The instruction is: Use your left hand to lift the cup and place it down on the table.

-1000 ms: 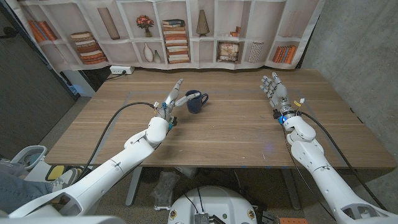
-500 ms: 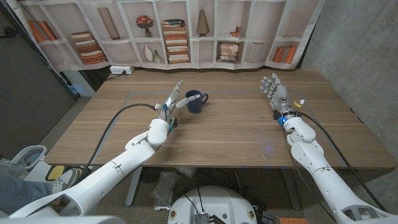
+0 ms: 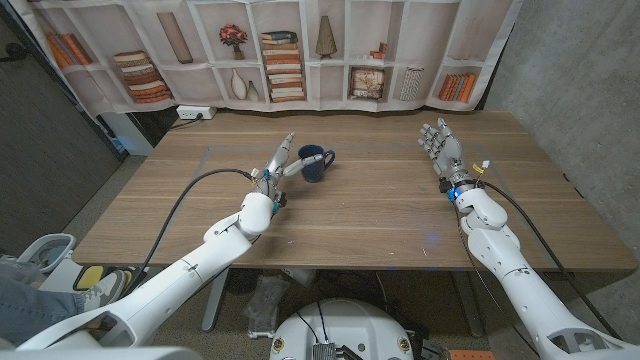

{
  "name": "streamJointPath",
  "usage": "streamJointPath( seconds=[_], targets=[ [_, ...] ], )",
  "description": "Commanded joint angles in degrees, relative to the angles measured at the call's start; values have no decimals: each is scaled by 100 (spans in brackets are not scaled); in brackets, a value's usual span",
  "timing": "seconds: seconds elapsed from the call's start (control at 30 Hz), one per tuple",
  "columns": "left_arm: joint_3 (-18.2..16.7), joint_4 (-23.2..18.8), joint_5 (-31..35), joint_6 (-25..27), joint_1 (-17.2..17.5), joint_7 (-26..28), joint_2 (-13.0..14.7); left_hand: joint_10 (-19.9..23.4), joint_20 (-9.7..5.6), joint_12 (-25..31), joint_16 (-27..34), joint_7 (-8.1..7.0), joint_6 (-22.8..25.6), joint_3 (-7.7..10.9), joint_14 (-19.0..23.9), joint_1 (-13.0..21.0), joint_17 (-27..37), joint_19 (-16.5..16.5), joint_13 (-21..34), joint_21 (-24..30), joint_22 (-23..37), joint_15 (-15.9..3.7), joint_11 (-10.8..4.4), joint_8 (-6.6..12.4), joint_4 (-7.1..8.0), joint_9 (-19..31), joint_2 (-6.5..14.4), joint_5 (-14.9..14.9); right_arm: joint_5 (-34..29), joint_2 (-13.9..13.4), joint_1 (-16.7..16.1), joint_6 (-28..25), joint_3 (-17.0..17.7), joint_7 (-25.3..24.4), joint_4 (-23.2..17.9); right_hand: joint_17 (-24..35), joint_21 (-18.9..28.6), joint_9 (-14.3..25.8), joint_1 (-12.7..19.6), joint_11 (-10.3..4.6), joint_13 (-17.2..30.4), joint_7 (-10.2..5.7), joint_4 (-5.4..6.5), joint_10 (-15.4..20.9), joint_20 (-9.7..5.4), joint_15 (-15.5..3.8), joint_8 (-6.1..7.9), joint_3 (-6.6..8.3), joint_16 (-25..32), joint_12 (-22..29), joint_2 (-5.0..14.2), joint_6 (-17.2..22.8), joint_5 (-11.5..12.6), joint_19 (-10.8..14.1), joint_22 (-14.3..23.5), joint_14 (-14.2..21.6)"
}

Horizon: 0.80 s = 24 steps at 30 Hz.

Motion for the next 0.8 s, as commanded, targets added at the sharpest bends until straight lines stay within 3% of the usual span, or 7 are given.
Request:
streamJointPath(
  seconds=[0.03, 0.8],
  targets=[
    [78, 165, -29, 62, -87, 11, -96, 22, 27, 17, 0, -38, 14, -20, -63, 78, 3, -55, -2, 8, 11, 17, -7, 16, -5, 9, -17, 33, 19, 7, -19, 9, 22, 12, 16, 5, -24, 29, 57, 21, 22, -2, -24, 57, -218, 16, 13, 22, 26, 16, 33, 46, -5, 33, 7, 38],
    [315, 355, 67, 174, -358, -52, -275, 58, 31, 27, 4, -38, 63, -59, -49, 131, 3, -45, -1, 16, 13, 14, -6, 24, 6, 11, 23, 54, 83, 96, 8, 160, 23, 153, 119, 0, -67, 29, 93, 11, 23, -26, -63, 67, -210, 15, 14, 15, 24, 15, 44, 50, -8, 54, 8, 59]
  ],
)
